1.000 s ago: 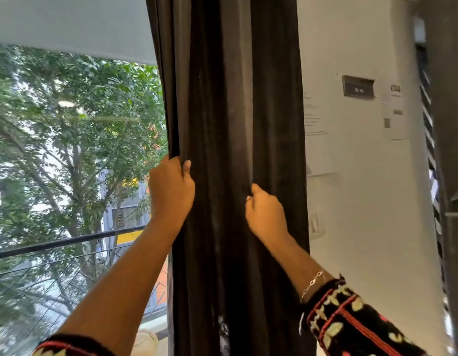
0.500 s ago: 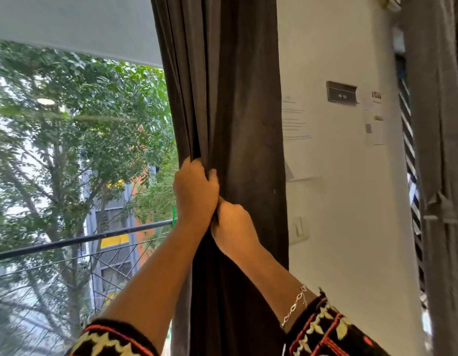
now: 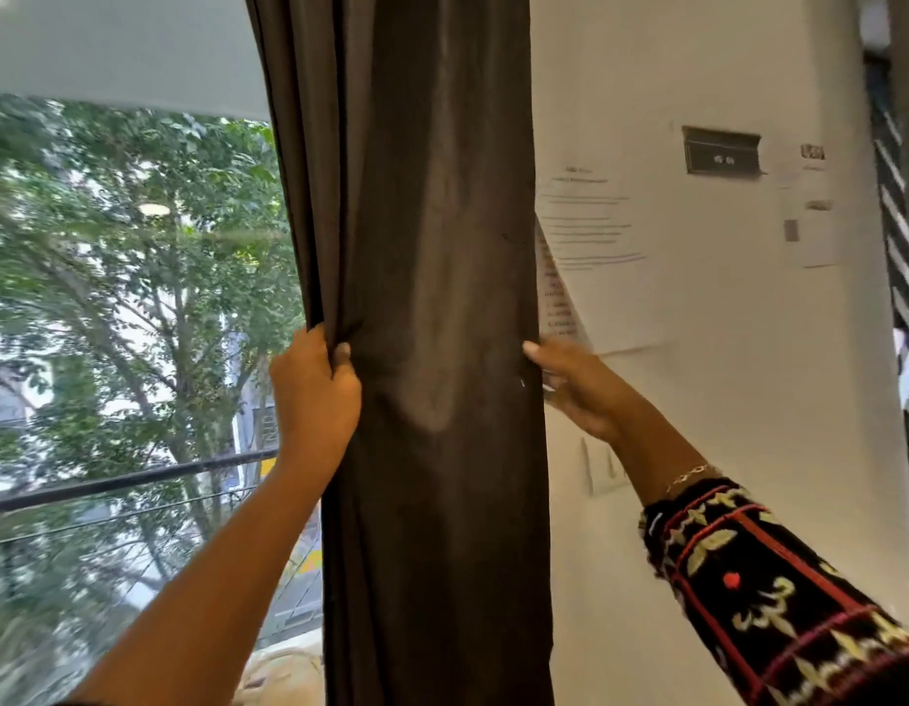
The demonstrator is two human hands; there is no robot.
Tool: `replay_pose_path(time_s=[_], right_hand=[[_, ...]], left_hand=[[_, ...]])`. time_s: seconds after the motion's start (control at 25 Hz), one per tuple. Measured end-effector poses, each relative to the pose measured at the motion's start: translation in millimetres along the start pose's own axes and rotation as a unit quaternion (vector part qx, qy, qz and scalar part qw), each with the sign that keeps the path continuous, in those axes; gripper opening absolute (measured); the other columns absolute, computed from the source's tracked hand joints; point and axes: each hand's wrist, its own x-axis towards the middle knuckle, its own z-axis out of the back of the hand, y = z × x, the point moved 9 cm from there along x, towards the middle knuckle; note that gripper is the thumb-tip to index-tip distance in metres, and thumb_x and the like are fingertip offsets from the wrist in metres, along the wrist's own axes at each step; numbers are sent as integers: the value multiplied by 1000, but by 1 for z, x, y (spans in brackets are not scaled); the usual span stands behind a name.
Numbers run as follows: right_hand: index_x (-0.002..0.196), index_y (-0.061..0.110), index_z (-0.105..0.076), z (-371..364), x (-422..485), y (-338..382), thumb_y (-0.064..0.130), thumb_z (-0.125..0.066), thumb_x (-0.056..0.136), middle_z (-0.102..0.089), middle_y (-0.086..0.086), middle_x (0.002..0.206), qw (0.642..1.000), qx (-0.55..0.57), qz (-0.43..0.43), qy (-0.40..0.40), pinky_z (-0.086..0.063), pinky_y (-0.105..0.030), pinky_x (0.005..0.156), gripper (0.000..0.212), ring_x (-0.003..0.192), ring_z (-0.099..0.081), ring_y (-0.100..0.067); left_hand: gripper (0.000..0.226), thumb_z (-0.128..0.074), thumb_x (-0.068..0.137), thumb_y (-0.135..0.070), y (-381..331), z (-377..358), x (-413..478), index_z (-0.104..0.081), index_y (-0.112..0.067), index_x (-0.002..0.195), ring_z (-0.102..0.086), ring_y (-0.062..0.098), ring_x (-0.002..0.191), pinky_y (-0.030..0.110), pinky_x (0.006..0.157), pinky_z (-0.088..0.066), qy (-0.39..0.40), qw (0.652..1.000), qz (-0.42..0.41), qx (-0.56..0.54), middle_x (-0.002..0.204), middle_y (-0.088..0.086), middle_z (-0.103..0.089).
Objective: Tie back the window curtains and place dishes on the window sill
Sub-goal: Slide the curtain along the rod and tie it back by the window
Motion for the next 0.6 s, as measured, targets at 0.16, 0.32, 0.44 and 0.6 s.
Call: replay_pose_path(time_s=[0.16,0.32,0.44,0.6], right_hand=[[118,12,-57,-19,9,-34,21,-63,85,-63,-8,121,999,8,-15,29,-51,-30,87,35,102,-63,-19],[121,9,-53,-9,-5,-27,15,-65,83,-62,-10,116,958,-196,93,-186,-46,-28,82,41,98,-60,-23],[131,11,-40,-42,-27,-14,14,-60,86,-54,-9,118,905,-316,182,-220,-45,-29,85,48,104,-57,-26],[140,14,-29,-87,-38,-22,12,-58,86,-48,-6,129,927,-263,243,-114,-41,-21,91,62,114,-51,-19]], left_hand=[[40,-47,88,7,1,-5,-14,-48,3,128,-60,38,90,9,67,-33,-2,1000,8,10,102,25,-63],[70,-46,87,11,-12,-13,-37,-17,-13,146,-32,3,45,-1,50,-33,-21,998,-44,43,62,-6,-42],[75,-41,86,13,-14,-29,-41,-17,-27,144,-33,10,42,5,45,-32,3,996,-64,64,57,-2,-41],[82,-36,91,4,-28,-44,-51,2,-52,136,-41,7,48,9,50,-36,20,991,-100,82,69,9,-49]])
